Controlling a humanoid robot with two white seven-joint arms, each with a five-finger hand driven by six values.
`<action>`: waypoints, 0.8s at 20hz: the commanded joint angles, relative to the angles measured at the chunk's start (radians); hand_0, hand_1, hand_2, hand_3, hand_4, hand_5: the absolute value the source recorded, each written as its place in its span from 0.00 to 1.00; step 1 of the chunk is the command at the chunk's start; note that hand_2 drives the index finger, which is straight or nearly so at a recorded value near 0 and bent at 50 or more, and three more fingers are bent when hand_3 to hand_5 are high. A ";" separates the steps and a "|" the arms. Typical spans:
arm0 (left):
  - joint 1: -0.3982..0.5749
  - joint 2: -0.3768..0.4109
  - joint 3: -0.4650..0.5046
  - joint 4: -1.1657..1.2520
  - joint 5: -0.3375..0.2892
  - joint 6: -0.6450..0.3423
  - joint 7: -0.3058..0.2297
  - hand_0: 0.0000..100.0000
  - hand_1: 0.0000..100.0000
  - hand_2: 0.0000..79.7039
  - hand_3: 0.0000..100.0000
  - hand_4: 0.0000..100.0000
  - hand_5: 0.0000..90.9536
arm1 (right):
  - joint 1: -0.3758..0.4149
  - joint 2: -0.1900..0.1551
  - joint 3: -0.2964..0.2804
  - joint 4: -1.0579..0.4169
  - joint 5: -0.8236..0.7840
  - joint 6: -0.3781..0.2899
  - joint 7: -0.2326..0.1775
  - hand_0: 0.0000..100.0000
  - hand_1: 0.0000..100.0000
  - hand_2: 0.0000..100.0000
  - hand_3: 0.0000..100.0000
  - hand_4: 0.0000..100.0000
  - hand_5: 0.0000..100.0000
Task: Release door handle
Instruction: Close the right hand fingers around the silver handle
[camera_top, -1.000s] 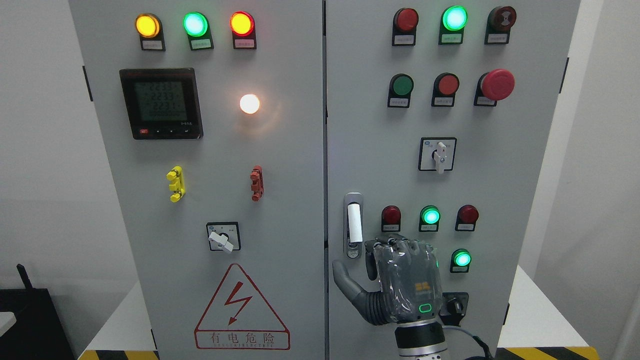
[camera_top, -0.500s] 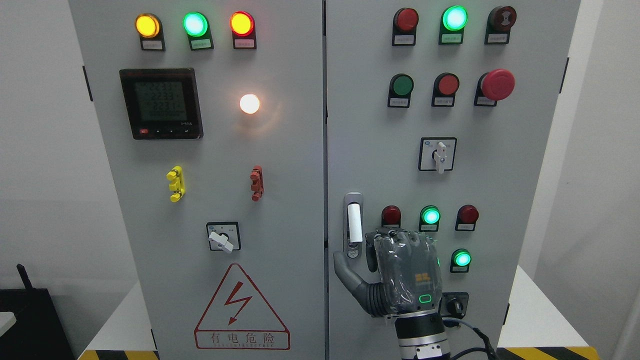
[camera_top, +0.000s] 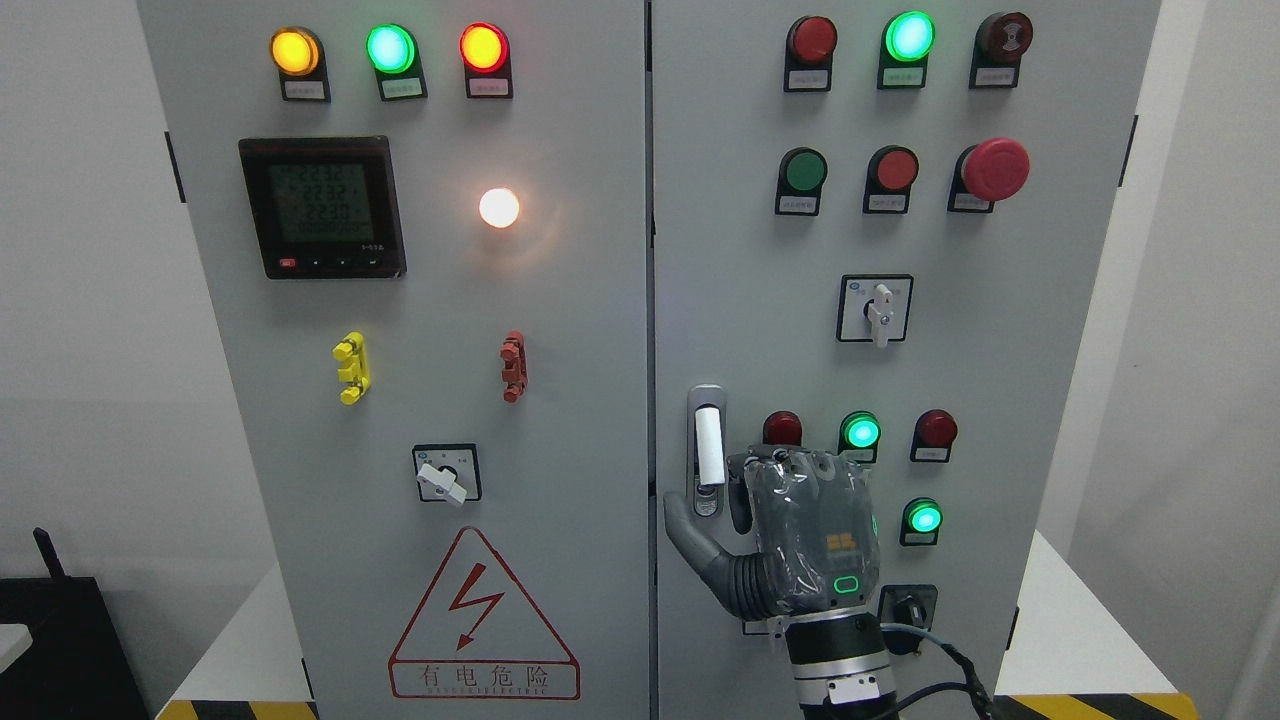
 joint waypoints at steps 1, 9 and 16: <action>0.000 0.000 -0.014 0.020 0.000 0.001 -0.001 0.12 0.39 0.00 0.00 0.00 0.00 | -0.005 0.008 -0.003 0.012 0.001 0.000 -0.001 0.30 0.43 0.99 1.00 0.98 0.99; 0.000 0.000 -0.014 0.020 0.000 0.001 -0.001 0.12 0.39 0.00 0.00 0.00 0.00 | -0.005 0.008 -0.004 0.023 0.001 0.002 -0.006 0.33 0.44 0.98 1.00 0.94 0.99; 0.000 0.000 -0.014 0.020 0.000 0.001 -0.001 0.12 0.39 0.00 0.00 0.00 0.00 | -0.008 0.008 -0.006 0.031 0.001 0.002 -0.007 0.38 0.45 0.98 1.00 0.93 0.99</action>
